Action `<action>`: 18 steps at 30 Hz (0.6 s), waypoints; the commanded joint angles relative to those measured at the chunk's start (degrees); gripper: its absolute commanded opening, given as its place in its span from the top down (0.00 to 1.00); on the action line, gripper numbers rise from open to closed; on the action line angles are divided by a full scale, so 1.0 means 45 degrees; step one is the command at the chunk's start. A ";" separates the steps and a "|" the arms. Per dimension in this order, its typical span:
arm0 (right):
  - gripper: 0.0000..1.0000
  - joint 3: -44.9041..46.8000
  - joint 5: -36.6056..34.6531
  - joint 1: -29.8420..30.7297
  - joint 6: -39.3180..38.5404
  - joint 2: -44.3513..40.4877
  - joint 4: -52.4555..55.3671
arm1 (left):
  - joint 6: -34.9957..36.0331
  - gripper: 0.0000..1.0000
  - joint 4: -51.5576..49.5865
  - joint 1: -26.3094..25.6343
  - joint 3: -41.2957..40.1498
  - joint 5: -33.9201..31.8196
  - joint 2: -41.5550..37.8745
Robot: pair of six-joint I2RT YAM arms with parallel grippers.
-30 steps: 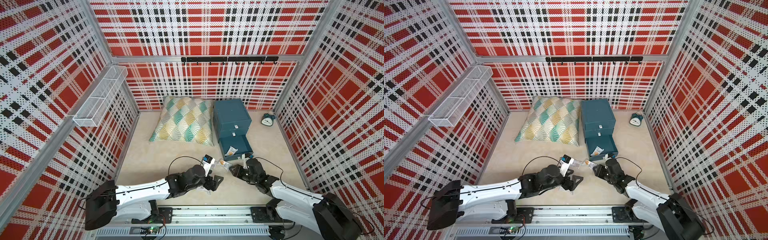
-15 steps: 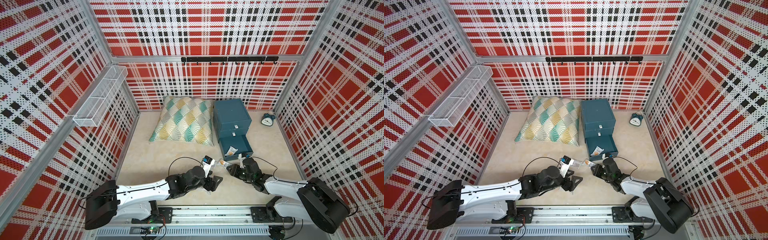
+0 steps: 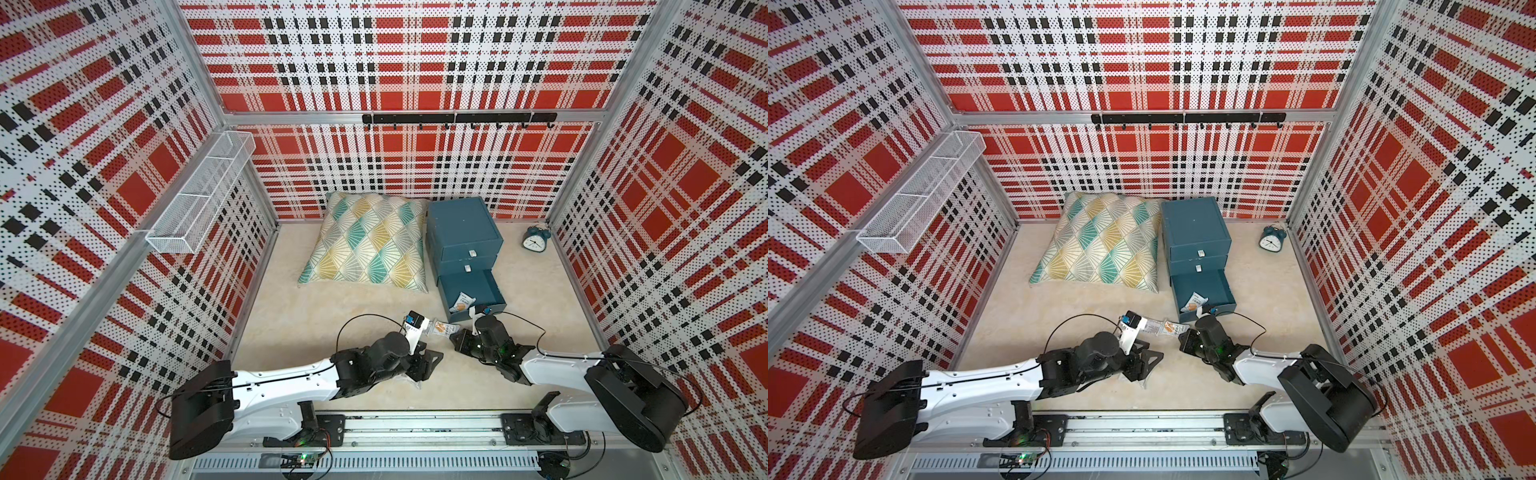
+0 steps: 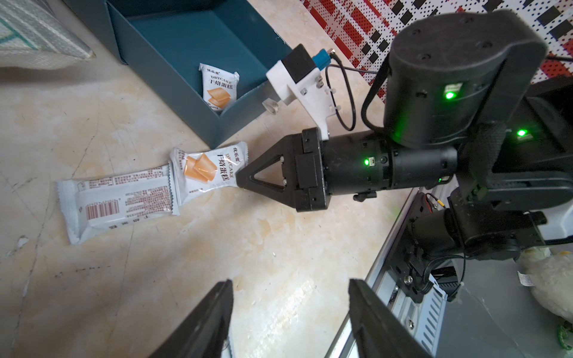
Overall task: Place the cookies into the drawer by color
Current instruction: Pick up the cookie at the center of the board.
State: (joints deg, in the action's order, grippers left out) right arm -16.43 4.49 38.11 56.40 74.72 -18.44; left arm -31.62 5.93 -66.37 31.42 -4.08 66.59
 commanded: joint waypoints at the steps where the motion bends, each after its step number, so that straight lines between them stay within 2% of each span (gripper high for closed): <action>1: 0.98 -0.0388 -0.0601 0.0181 -0.0156 -0.0992 0.0985 | 0.0019 0.32 0.0241 -0.0054 0.0069 -0.0022 -0.0550; 6: 1.00 -0.0717 -0.0856 0.0318 -0.0419 -0.2848 0.2412 | -0.0064 0.03 0.0282 -0.0056 0.0163 -0.0007 -0.1276; 7: 1.00 -0.0790 -0.0874 0.0307 -0.0495 -0.3218 0.2661 | -0.0082 0.01 0.0310 -0.0071 0.0146 -0.0040 -0.1455; 13: 1.00 -0.1616 -0.1475 0.0317 -0.1030 -0.5105 0.4663 | -0.0065 0.01 0.0924 -0.0076 -0.0094 -0.0130 -0.2566; 18: 1.00 -0.2311 -0.2189 0.0047 -0.1615 -0.5552 0.5929 | 0.0033 0.01 0.1552 -0.0076 -0.0299 -0.0156 -0.3051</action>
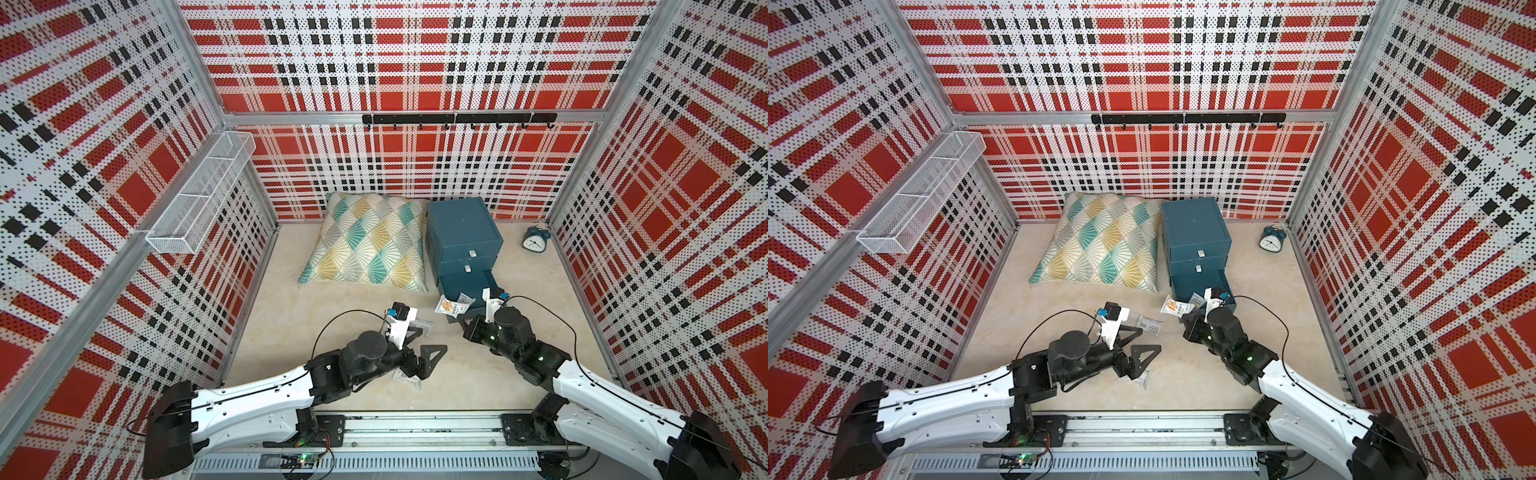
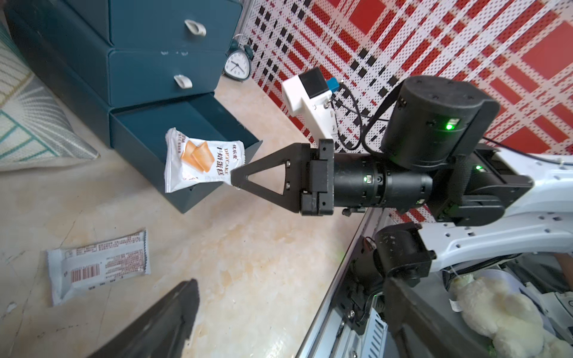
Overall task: Place the cookies into the drawer by color
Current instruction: Pick up the cookie at the center of the board, then place the cookie in the drawer.
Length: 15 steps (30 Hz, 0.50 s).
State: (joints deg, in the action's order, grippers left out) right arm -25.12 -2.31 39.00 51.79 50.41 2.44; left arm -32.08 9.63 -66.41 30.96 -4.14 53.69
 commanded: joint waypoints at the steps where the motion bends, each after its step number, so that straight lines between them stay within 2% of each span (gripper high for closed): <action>1: 1.00 -0.0478 -0.0634 -0.0341 -0.0709 -0.0114 0.1404 | 0.0136 0.01 0.0732 -0.0066 -0.0148 -0.0182 -0.0155; 8: 1.00 -0.0996 0.0069 -0.1819 -0.1551 0.0895 0.1406 | 0.0082 0.01 0.0291 -0.0067 0.0387 -0.0889 0.0650; 15: 0.99 -0.1956 0.0493 -0.2532 -0.2367 0.2703 0.1197 | -0.0281 0.01 -0.0320 0.0367 0.0639 -0.1423 0.1326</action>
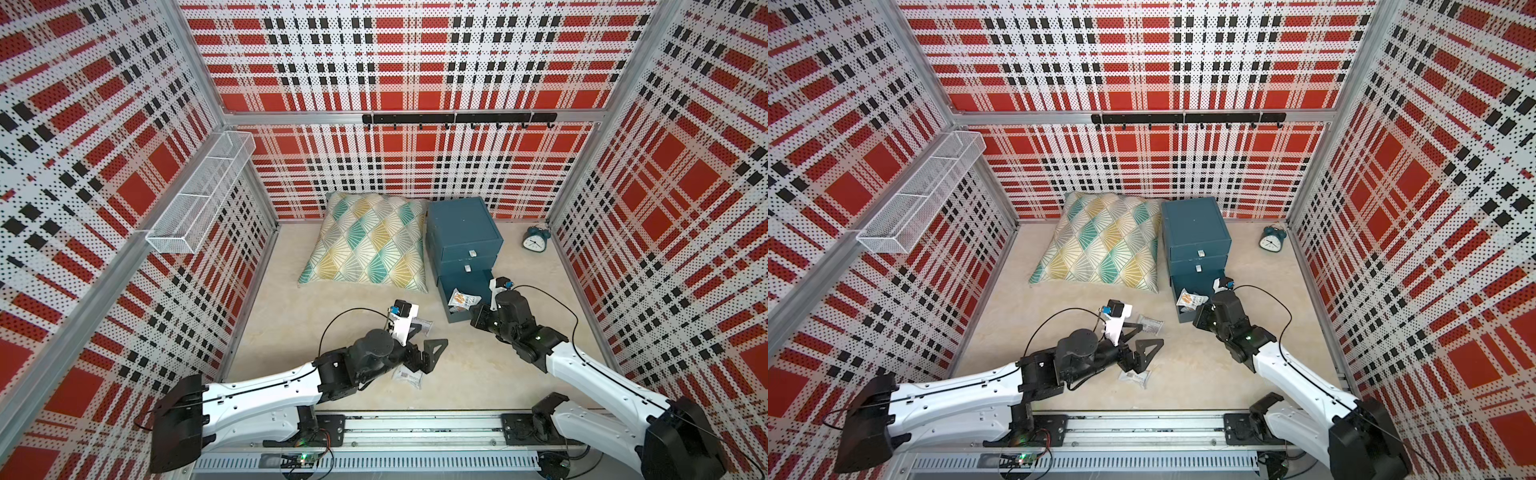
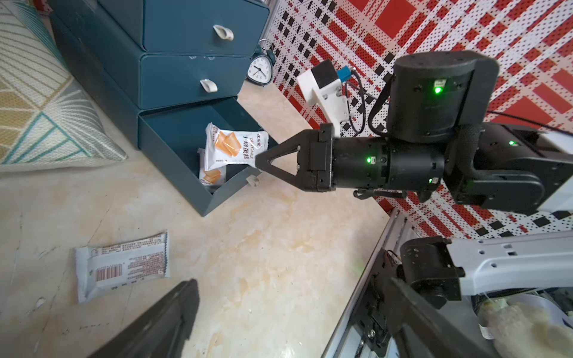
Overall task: Place the cookies into the drawer by color
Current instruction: Place the cookie in the drawer, then pick up the cookie at the center of the board.
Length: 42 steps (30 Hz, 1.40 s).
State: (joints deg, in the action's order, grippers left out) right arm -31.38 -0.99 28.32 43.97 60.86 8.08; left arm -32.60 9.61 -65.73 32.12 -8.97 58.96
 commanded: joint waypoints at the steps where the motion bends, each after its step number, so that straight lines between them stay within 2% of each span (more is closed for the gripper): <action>1: 0.91 -0.0742 0.0230 -0.0241 -0.0718 0.0687 -0.0056 | -0.0235 0.00 -0.0393 0.0350 0.0380 -0.0334 0.0249; 6: 0.66 -0.1288 0.0413 -0.0314 -0.1029 0.1621 -0.0037 | -0.0628 0.01 -0.0743 0.1081 0.0291 -0.0188 0.0510; 7: 0.64 -0.1312 0.0457 -0.0306 -0.1049 0.1638 -0.0037 | -0.0712 0.01 -0.0745 0.1233 0.0219 -0.0070 0.0519; 11: 0.60 -0.1173 0.0794 -0.0309 -0.1059 0.1253 0.0007 | -0.0994 0.02 -0.0814 0.1691 -0.0003 0.0163 0.0473; 18: 0.50 -0.0482 0.1868 -0.0272 -0.1401 -0.0512 0.0373 | -0.1619 0.07 -0.0961 0.2270 -0.0126 0.0391 0.0860; 25: 0.34 0.0231 0.2227 0.0203 -0.1713 -0.2313 0.1178 | -0.2736 0.11 -0.1504 0.2682 0.0359 0.0233 0.1901; 34: 0.14 0.0764 0.2243 0.1257 -0.2002 -0.3949 0.1890 | -0.5111 0.12 -0.2415 0.2815 0.1521 -0.0602 0.3577; 39: 0.00 0.1123 0.2100 0.1872 -0.2160 -0.4600 0.1994 | -0.6925 0.12 -0.3785 0.2818 0.2767 -0.1139 0.4768; 42: 0.00 0.1332 0.2008 0.2193 -0.2384 -0.4982 0.1984 | -0.7920 0.13 -0.5210 0.2823 0.3870 -0.1336 0.5679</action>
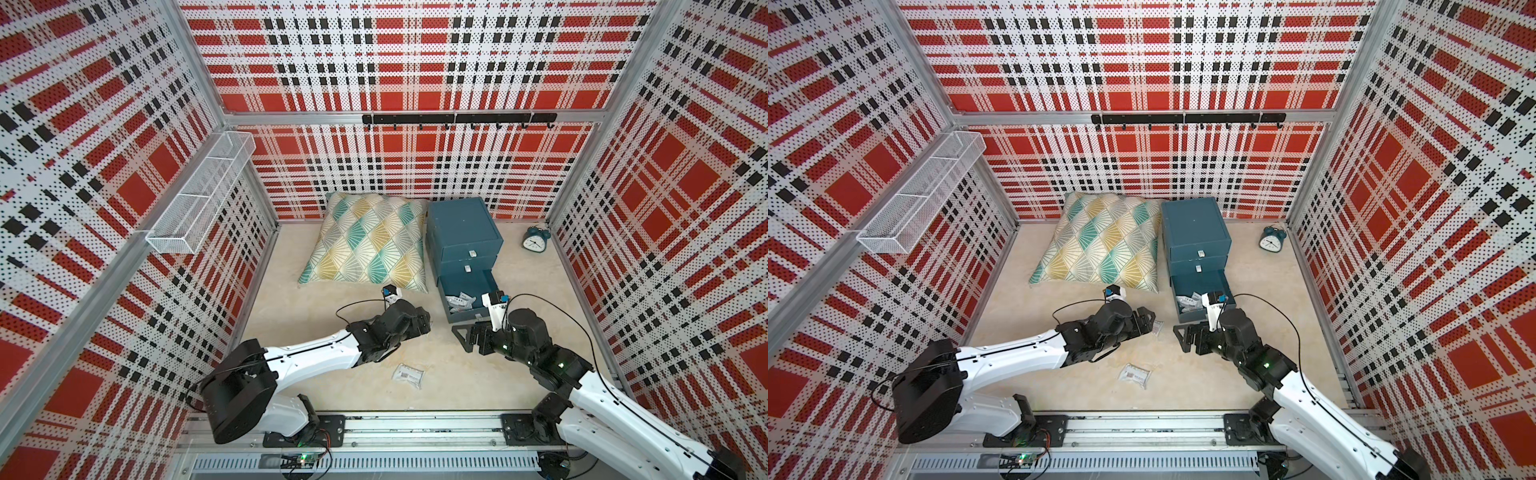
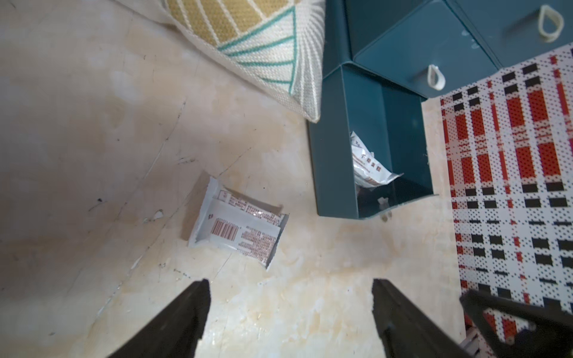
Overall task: Place the cookies into the drawer by color
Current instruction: Pick up the cookie at the center of the board.
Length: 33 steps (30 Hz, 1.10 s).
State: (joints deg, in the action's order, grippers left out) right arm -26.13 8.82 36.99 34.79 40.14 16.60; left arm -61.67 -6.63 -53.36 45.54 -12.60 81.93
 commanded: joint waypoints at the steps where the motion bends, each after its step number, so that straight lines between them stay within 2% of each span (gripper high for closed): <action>1: 0.00 0.0227 -0.0221 0.0360 -0.0444 -0.0473 0.0100 | -0.1676 0.14 -0.2009 0.0074 0.1252 -0.0570 0.0877; 6: 0.00 0.0433 -0.0974 0.0801 -0.0586 -0.1136 0.0381 | -0.2973 0.16 -0.4232 0.0161 0.3181 -0.0647 0.2518; 12: 0.00 0.0721 -0.0905 0.0932 -0.1082 -0.1807 0.0354 | -0.3955 0.16 -0.5226 0.0568 0.4459 0.0016 0.3989; 20: 0.00 0.1176 -0.0724 0.0960 -0.0973 -0.2179 0.0334 | -0.4785 0.16 -0.5865 0.0895 0.5429 0.0321 0.5030; 26: 0.00 0.1498 -0.0661 0.0971 -0.0894 -0.2601 0.0276 | -0.4800 0.05 -0.6248 0.1101 0.6101 0.0606 0.5833; 33: 0.00 0.1549 -0.0661 0.0968 -0.0914 -0.2669 0.0247 | -0.5544 0.06 -0.7299 0.1156 0.6744 0.0525 0.6598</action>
State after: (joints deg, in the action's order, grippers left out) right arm -19.68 5.76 40.86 30.92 28.64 17.98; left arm -84.75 -35.92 -48.38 74.19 -10.24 110.21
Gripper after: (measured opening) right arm 0.999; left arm 0.939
